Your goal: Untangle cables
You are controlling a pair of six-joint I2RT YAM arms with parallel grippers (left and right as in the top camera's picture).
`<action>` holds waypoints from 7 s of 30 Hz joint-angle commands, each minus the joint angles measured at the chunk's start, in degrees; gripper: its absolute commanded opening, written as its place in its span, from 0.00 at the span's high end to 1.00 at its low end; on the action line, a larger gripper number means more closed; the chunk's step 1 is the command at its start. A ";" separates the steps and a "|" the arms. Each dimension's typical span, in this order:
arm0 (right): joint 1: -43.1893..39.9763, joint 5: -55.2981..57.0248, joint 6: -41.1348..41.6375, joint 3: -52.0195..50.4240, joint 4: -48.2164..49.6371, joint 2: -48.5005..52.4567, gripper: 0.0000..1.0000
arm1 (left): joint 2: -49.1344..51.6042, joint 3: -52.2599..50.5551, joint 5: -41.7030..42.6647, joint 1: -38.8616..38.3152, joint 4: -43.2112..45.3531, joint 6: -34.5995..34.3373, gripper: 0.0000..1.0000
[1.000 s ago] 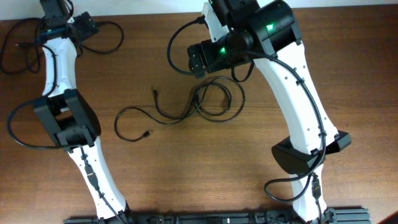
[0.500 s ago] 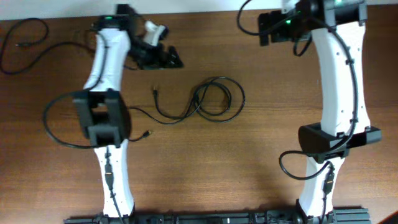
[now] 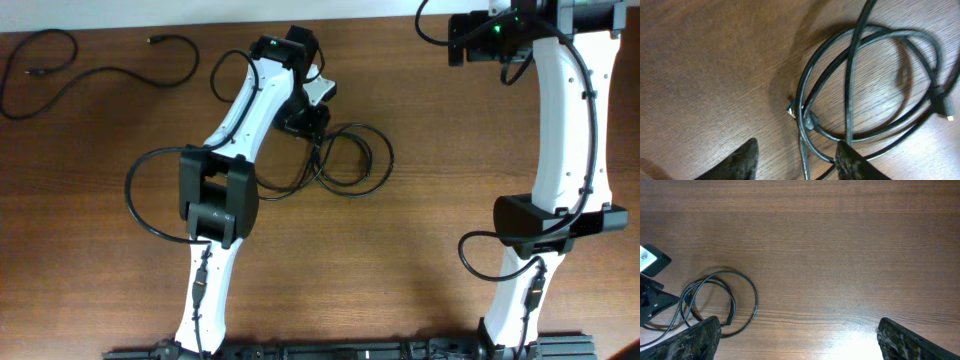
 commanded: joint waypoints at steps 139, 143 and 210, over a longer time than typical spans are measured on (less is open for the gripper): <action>0.00 -0.28 -0.46 -0.11 -0.33 0.31 0.03 | -38.36 33.22 -58.40 11.23 5.60 -17.33 1.00; 0.00 -0.28 -0.46 -0.11 -0.33 0.31 0.02 | -38.36 26.49 -50.62 21.09 4.68 -21.31 1.00; 0.00 -0.28 -0.46 -0.11 -0.33 0.31 0.02 | -9.25 -11.69 15.85 72.91 21.81 -28.83 0.45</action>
